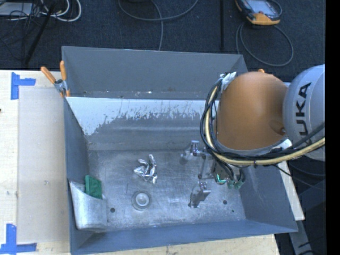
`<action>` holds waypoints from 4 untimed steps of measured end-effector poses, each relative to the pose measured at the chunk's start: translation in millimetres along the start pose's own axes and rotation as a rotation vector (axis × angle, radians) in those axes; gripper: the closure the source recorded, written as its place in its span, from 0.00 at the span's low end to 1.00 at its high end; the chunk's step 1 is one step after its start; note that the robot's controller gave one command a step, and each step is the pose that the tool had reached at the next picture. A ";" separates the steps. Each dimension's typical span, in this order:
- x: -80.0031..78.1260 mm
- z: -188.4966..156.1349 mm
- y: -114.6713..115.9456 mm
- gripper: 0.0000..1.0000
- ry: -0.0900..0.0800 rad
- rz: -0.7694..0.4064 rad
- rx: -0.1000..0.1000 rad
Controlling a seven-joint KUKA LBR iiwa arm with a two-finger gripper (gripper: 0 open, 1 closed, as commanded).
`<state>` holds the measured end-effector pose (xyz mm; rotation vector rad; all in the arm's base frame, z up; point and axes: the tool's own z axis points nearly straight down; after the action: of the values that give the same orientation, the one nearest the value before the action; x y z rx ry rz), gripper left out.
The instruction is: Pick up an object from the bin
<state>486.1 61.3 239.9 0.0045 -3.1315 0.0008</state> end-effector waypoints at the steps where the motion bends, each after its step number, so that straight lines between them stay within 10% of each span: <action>1: -60.2 82.5 47.8 0.00 -0.005 0.076 -0.002; 2: -71.3 164.3 59.6 0.00 0.000 0.200 -0.001; 3: -50.6 166.2 10.1 0.00 -0.021 0.131 -0.003; 4: -50.1 165.6 11.8 1.00 -0.015 0.133 -0.004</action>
Offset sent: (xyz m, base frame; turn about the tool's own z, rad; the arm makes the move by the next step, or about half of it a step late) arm 0.0596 0.0453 -0.0778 0.0788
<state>534.4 73.1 73.8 -0.2039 -3.1401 -0.0047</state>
